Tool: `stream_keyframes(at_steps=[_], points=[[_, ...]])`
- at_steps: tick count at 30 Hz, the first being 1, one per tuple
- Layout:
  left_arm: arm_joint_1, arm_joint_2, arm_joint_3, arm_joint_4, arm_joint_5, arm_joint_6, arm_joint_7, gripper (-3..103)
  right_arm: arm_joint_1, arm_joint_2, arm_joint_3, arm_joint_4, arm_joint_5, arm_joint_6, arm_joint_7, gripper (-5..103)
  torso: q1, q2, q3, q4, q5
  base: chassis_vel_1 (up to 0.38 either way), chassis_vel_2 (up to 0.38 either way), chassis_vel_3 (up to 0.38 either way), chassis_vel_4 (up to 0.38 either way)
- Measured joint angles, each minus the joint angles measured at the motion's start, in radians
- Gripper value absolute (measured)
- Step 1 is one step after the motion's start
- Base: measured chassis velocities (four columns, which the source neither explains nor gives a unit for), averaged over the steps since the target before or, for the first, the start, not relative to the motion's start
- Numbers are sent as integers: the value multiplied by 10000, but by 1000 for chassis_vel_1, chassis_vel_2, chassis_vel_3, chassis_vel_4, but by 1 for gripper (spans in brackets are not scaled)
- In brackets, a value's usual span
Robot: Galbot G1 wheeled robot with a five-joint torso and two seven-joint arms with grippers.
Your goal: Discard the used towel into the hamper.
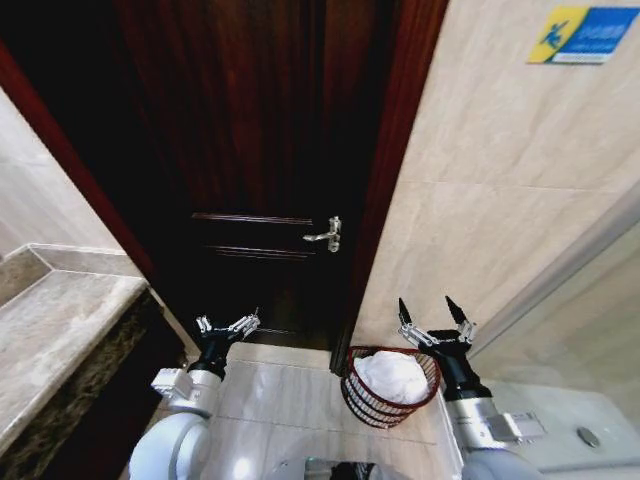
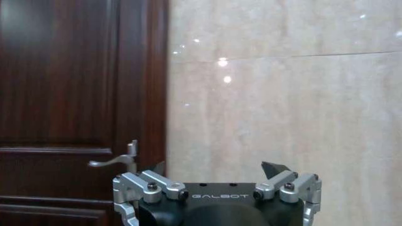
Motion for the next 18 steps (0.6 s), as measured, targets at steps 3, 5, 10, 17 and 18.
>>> stream_keyframes(at_steps=[3, 5, 10, 17, 18], points=[[0, -1, 0, 0, 0, 0, 0, 100, 0, 0, 3, 0, 0, 1, 1, 100, -1, 1, 0, 0, 3, -200, -224, 219, 210], [0, -3, 2, 0, 0, 0, 1, 100, -1, -2, 6, 0, 0, 1, 1, 100, -1, 0, 1, -1, 8, -168, -168, 174, 167], [2, -1, 0, 0, 0, 0, 1, 100, -1, -1, 4, 0, 0, 1, 1, 100, -3, 1, 0, 2, 2, -21, -63, 71, 4], [1, 1, -2, 0, 0, 0, 0, 100, -1, 1, 0, 0, 0, 0, 1, 100, -2, 1, 0, 1, -2, 62, 50, -59, -41], [1, 1, -2, 0, 0, 0, 0, 100, -1, 1, -1, 0, 1, 0, 1, 100, -2, 1, 0, 1, -1, 67, 86, -74, -69]])
